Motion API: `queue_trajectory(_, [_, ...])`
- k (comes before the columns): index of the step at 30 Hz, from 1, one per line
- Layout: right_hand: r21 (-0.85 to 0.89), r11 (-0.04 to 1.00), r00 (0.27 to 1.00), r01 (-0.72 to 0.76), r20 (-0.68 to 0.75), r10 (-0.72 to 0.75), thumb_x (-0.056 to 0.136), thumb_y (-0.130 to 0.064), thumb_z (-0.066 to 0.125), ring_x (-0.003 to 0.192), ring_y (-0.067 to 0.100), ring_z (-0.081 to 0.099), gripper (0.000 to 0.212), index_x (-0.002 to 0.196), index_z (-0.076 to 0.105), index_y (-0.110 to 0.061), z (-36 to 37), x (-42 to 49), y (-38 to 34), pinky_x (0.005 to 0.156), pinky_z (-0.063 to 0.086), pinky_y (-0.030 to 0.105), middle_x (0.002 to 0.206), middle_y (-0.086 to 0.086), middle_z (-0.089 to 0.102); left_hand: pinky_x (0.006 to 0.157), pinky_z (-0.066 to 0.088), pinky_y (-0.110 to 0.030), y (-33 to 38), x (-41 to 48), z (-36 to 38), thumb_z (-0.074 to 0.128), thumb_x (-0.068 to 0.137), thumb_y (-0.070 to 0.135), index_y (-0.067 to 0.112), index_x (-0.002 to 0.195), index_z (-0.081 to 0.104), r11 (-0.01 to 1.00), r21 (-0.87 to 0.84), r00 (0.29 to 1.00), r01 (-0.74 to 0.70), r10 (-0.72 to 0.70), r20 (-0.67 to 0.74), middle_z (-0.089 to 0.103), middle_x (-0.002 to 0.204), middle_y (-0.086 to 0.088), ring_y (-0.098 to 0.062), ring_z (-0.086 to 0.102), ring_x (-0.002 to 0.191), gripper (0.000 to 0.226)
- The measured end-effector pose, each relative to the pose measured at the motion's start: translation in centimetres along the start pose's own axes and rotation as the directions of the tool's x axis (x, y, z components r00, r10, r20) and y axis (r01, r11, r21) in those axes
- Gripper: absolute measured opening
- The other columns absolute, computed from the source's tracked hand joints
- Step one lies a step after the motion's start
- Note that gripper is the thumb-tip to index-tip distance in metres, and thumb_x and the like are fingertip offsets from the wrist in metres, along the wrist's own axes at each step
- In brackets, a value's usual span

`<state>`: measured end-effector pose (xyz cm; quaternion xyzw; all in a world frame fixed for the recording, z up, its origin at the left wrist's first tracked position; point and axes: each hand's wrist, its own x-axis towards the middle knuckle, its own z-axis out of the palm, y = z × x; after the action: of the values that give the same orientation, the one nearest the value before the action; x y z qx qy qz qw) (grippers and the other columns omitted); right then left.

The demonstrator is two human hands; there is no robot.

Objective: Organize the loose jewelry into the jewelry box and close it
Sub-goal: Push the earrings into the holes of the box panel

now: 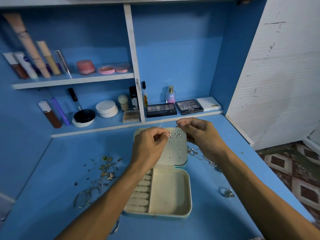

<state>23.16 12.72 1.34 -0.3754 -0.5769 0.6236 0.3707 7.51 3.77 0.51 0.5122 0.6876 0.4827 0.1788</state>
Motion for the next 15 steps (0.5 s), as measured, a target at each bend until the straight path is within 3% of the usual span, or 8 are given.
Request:
queue_trajectory(3, [0.000,1.000,1.000,0.001,0.000,-0.001,0.097,-0.016,0.062,0.083,0.014,0.068,0.015,0.102,0.074,-0.009,0.0,0.1,0.1,0.082,0.060,0.028,0.093,0.005,0.076,0.074,0.053,-0.019,0.1,0.1,0.0,0.072,0.091,0.031,0.034,0.085,0.072,0.996,0.089,0.999,0.003,0.001,-0.045,0.069,0.081,0.024,0.008,0.064,0.080,0.007])
queue_trajectory(6, [0.015,1.000,1.000,-0.016,-0.003,0.016,0.097,-0.018,0.062,0.085,0.015,0.069,0.015,0.103,0.074,-0.009,-0.1,0.1,0.2,0.082,0.060,0.029,0.093,0.003,0.076,0.067,0.051,-0.021,0.1,0.3,-0.1,0.077,0.086,0.037,0.030,0.089,0.066,0.989,0.150,0.994,0.010,0.007,-0.113,0.066,0.077,0.018,0.004,0.062,0.074,0.014])
queue_trajectory(11, [0.019,1.000,1.000,-0.021,0.001,0.021,0.097,-0.019,0.062,0.087,0.017,0.067,0.016,0.103,0.074,-0.011,-0.2,0.2,0.3,0.087,0.058,0.033,0.095,0.004,0.076,0.067,0.045,-0.006,-0.6,0.5,-0.9,0.076,0.089,0.030,0.028,0.092,0.073,0.994,0.093,0.996,-0.063,0.068,-0.050,0.070,0.082,0.020,0.008,0.063,0.082,0.004])
queue_trajectory(15, [0.005,1.000,1.000,-0.025,-0.001,0.025,0.097,-0.020,0.062,0.088,0.019,0.066,0.015,0.102,0.075,-0.013,-0.2,0.2,0.4,0.091,0.057,0.039,0.096,0.006,0.076,0.074,0.051,-0.015,-1.3,0.6,-1.5,0.072,0.092,0.022,0.024,0.099,0.077,0.993,0.056,0.993,-0.108,0.110,-0.041,0.073,0.091,0.016,0.001,0.065,0.085,0.009])
